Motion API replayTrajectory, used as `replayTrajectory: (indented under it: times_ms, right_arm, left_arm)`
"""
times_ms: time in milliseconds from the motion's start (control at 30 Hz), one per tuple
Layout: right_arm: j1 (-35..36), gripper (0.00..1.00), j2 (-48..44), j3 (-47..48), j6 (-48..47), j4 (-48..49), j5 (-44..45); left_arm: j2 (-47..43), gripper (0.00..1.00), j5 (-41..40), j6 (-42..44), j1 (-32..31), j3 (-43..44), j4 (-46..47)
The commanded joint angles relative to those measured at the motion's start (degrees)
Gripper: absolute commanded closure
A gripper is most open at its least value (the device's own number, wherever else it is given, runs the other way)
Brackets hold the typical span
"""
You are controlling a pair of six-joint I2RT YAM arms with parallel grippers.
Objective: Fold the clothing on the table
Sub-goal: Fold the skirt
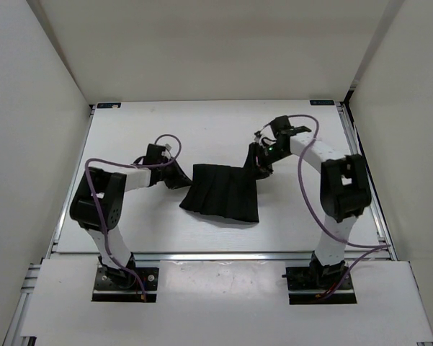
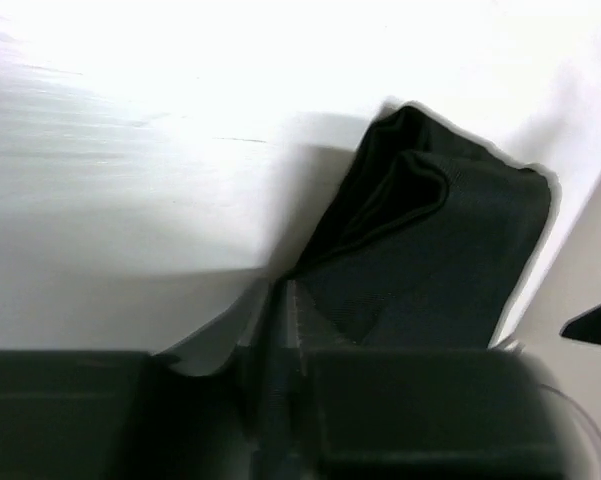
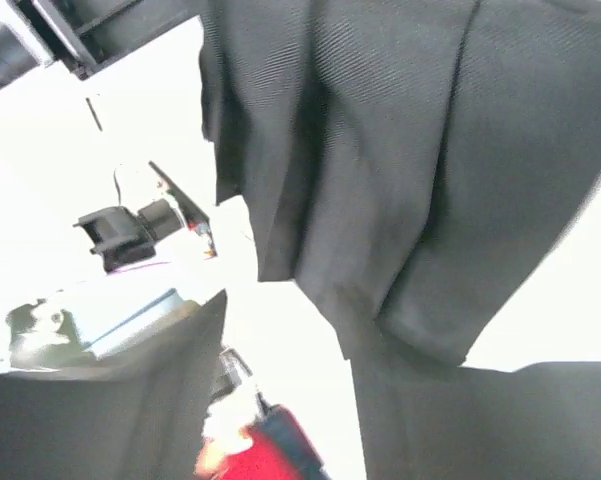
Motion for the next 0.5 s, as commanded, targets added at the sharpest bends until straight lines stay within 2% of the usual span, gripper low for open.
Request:
replayTrajectory:
  times_ms: [0, 67, 133, 233, 267, 333, 467]
  right_arm:
    - [-2.9, 0.4, -11.1, -3.0, -0.7, 2.6, 4.0]
    - [-5.2, 0.3, -15.3, -8.2, 0.0, 4.6, 5.6]
    - [-7.6, 0.29, -19.2, -13.4, 0.7, 6.3, 6.3]
    - [-12.0, 0.26, -25.0, -19.7, 0.0, 6.7, 9.7]
    - [-13.5, 0.27, -27.1, -21.5, -0.5, 5.8, 11.7]
    - [-15.4, 0.37, -30.5, -23.0, -2.9, 5.0, 13.7]
    - [-16.5, 0.4, -33.4, -24.9, -6.3, 2.3, 19.2]
  left_arm:
    - [-10.2, 0.74, 0.9, 2.2, 5.2, -1.2, -2.5]
    - [-13.0, 0.6, 1.4, 5.5, 7.1, -1.6, -7.4]
    - [-15.5, 0.5, 0.7, 9.0, 8.0, -2.1, -11.6]
    - [-20.5, 0.35, -4.8, 15.6, 4.5, -2.6, -19.4]
    - [-21.1, 0.33, -5.7, 17.0, 3.5, -2.3, -21.9]
    - [-23.7, 0.31, -8.4, 18.5, 0.8, -3.5, -25.0]
    - [-28.3, 0.3, -7.8, 19.0, 0.1, -8.8, -27.5]
